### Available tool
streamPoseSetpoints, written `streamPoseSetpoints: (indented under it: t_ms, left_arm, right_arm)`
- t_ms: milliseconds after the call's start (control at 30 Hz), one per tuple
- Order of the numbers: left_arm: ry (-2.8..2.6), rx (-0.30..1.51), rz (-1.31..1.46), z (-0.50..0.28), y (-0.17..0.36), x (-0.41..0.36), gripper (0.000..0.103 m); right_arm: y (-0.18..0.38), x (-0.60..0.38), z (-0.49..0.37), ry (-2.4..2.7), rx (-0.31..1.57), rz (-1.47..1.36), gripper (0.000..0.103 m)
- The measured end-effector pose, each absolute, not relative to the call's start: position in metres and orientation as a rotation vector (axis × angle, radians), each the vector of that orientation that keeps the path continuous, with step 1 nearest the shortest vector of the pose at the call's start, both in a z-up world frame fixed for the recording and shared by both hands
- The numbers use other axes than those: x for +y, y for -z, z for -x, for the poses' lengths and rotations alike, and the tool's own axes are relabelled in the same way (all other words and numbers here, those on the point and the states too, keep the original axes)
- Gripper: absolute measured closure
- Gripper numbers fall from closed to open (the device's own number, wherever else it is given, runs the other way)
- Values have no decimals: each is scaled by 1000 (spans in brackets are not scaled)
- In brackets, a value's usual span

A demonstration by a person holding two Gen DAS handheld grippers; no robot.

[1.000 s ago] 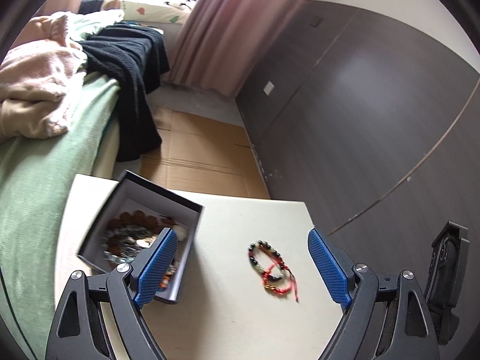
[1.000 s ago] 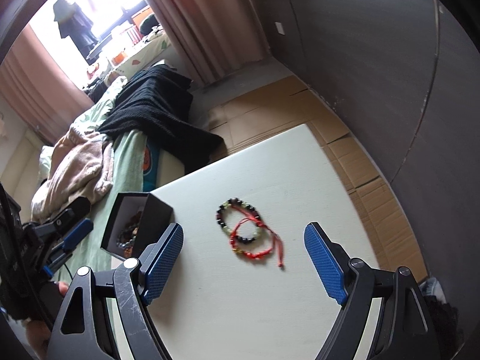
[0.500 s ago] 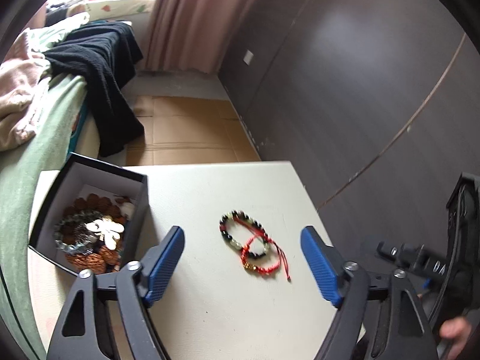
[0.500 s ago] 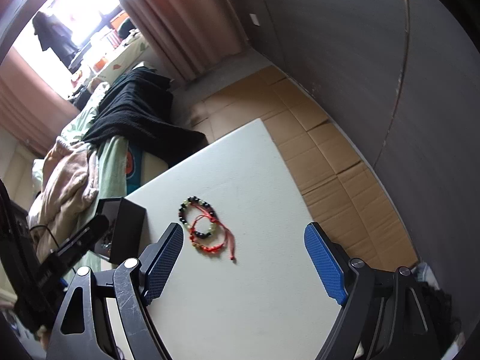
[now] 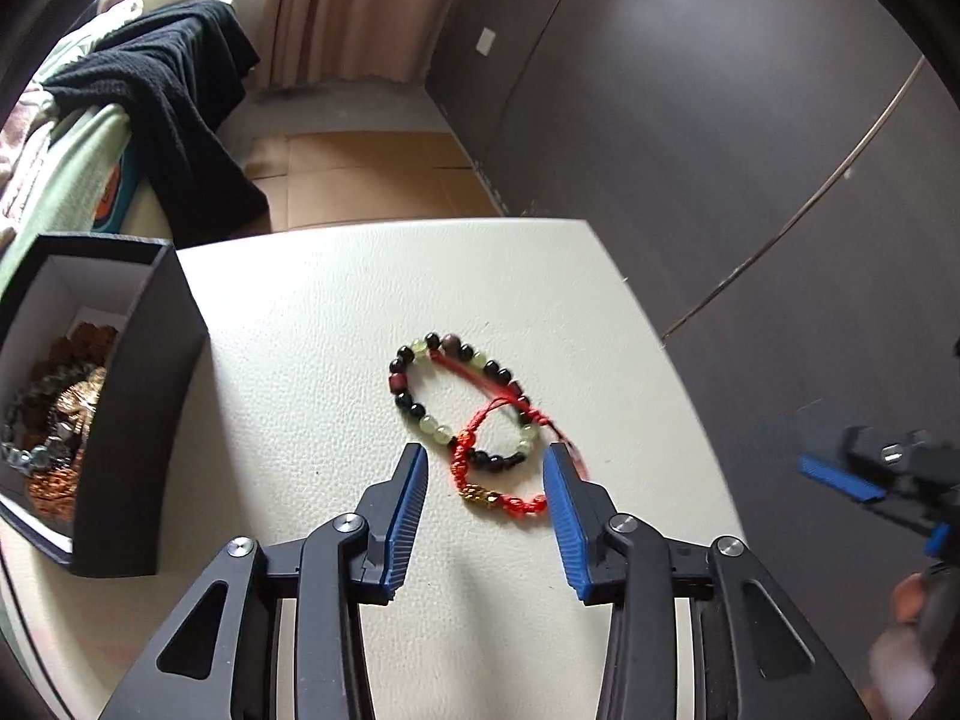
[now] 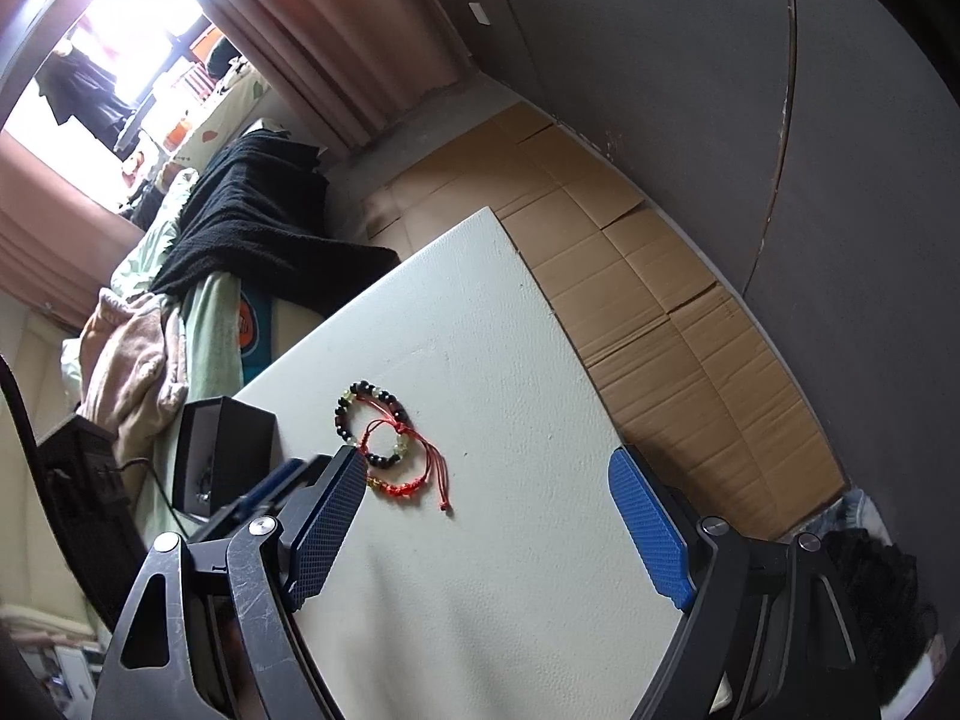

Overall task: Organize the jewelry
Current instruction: 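Grasp the red string bracelet with the left gripper and lift it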

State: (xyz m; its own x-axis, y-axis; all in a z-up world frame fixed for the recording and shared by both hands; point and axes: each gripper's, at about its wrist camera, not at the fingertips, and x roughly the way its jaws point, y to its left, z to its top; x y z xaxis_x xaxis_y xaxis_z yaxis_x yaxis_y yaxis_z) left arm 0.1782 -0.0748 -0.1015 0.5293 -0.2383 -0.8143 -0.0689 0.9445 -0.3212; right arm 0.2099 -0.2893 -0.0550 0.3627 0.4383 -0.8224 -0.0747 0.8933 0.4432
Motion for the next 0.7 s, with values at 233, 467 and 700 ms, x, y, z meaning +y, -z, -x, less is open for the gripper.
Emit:
streamPoseSetpoints:
  t_ms: [233, 467, 700]
  left_arm:
    - [79, 1025, 315, -182, 117, -78, 71]
    - [100, 998, 233, -181, 117, -93, 93]
    - [106, 969, 263, -169, 97, -74, 96]
  right_arm:
    - [56, -291, -210, -333, 1158, -373, 20]
    - [56, -283, -210, -337, 1162, -359, 20]
    - [59, -269, -210, -351, 1170, -330, 20]
